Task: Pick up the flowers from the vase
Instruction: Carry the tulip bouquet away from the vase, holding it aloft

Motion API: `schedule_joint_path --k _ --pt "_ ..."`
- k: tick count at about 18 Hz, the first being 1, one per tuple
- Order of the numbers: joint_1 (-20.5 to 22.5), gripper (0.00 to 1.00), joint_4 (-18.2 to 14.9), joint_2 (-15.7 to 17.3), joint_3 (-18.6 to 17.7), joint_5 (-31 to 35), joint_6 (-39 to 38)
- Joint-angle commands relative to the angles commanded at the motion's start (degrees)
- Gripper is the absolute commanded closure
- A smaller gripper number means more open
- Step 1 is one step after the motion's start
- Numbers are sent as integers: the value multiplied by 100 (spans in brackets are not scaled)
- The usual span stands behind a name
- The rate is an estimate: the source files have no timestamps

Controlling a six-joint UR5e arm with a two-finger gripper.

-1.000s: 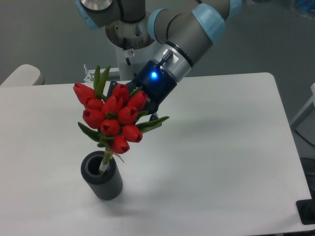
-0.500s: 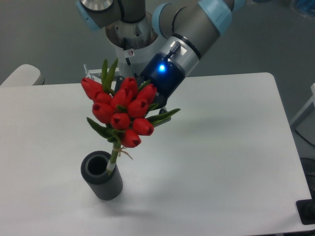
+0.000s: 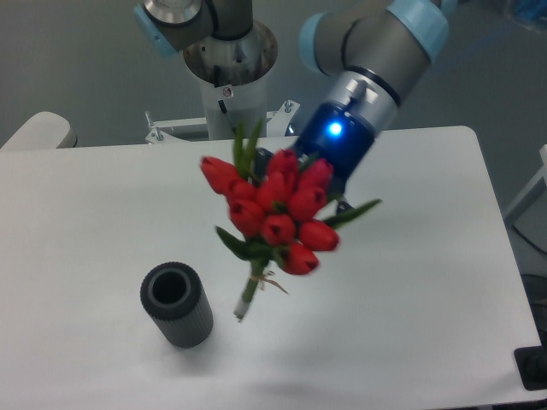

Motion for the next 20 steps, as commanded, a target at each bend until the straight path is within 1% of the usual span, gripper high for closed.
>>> schedule_joint_path --k 4,6,8,11,20 --pt "18 64 9 -308 343 123 35" --pt "26 64 0 -422 483 229 193" --pt "26 64 18 -519 510 316 307" --pt "26 64 -17 -546 458 440 781" --pt "228 64 -17 -563 405 449 1002"
